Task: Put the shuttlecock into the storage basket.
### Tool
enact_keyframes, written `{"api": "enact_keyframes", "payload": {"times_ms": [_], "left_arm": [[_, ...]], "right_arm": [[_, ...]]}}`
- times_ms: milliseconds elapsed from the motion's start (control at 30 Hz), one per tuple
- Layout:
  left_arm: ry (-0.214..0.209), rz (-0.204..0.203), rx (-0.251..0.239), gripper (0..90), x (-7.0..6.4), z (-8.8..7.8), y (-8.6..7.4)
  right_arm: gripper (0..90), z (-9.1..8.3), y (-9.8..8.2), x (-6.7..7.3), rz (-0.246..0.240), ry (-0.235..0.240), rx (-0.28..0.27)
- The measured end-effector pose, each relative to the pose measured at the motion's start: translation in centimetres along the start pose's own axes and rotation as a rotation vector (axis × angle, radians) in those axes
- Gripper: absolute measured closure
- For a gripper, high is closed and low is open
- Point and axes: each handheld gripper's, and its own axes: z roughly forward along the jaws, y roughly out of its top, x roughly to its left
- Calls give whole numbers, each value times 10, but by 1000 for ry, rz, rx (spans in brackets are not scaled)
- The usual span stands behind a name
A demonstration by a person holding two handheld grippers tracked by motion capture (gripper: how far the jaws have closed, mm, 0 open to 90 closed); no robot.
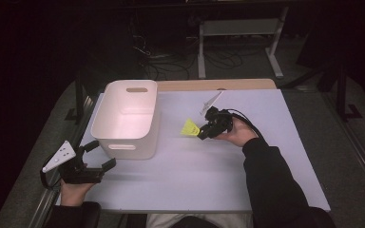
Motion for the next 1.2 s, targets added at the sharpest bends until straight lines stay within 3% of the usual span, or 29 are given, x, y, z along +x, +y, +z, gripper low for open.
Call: {"api": "enact_keyframes", "payload": {"times_ms": [433, 1200], "left_arm": [[-1, -1, -1, 0, 0, 0, 0], [1, -1, -2, 0, 0, 0, 0]], "right_arm": [[631, -23, 1, 1, 7, -18, -19], [631, -52, 29, 21, -63, -17, -45]]}}
